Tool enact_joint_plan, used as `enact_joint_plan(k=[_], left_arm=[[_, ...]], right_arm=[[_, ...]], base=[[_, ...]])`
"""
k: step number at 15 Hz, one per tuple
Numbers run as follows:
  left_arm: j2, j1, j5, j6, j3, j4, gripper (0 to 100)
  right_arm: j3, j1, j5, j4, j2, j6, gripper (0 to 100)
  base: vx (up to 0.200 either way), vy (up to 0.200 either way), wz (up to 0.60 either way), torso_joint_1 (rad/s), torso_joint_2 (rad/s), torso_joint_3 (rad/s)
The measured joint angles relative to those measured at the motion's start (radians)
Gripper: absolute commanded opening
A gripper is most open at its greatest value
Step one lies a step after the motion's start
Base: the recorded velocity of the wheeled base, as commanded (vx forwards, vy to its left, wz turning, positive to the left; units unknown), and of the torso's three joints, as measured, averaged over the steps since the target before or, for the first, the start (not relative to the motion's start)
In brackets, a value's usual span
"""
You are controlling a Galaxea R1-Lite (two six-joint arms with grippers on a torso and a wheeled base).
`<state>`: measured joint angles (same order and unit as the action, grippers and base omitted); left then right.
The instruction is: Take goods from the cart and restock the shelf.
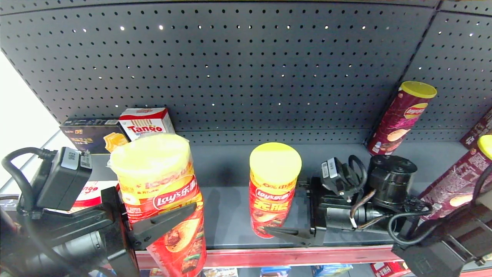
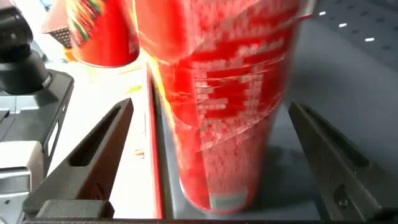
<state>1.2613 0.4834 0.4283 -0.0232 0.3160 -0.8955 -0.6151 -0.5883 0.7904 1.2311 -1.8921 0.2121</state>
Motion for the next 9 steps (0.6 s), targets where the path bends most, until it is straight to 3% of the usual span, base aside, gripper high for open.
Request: enact_joint_plan(k=[9], left_arm=[[-0.023, 0.001, 0.000, 0.004, 0.000, 0.001, 0]], right_arm=[[0.240, 0.070, -0.196, -0.065, 0.378, -0.024, 100]], base=[[0.000, 0.000, 0.00, 0.000, 0.00, 0.000]])
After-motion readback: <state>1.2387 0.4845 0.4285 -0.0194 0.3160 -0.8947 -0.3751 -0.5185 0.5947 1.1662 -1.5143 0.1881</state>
